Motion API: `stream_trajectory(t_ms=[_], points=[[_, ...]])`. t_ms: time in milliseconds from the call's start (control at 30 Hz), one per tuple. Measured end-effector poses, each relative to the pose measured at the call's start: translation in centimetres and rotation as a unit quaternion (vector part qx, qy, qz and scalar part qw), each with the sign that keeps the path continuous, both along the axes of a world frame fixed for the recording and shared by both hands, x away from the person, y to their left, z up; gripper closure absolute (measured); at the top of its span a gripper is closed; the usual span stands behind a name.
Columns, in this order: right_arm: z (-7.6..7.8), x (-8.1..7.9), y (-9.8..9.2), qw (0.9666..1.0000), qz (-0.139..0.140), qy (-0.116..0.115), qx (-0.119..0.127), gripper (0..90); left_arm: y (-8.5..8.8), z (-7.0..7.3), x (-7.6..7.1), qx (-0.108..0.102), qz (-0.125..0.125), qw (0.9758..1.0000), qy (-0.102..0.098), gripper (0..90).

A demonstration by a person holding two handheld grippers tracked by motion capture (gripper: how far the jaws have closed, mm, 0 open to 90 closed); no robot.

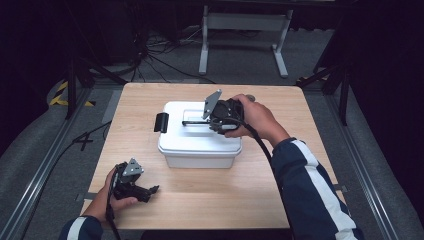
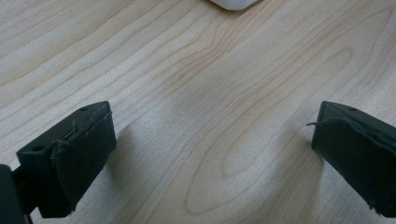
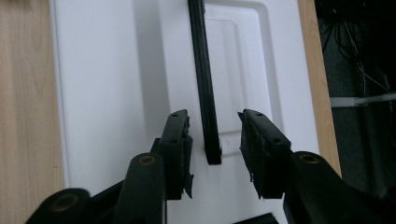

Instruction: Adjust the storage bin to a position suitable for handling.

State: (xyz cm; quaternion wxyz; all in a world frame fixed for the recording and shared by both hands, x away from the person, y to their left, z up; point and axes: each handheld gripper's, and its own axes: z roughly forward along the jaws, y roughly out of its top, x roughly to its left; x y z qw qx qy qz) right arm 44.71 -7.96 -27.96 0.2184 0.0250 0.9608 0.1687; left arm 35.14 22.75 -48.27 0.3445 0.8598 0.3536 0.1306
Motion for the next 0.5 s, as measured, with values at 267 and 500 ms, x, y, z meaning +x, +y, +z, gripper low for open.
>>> stream_trajectory(t_ms=[267,500], points=[[-0.28,-0.35,0.93,0.9996,0.017,-0.018,-0.012,83.3,0.0,-0.01,0.03,-0.001,-0.002,1.0,0.0,0.3],[0.02,-0.38,0.75,0.9996,0.025,-0.013,-0.006,84.9,0.0,0.0,0.03,-0.001,-0.002,1.0,0.0,0.3]])
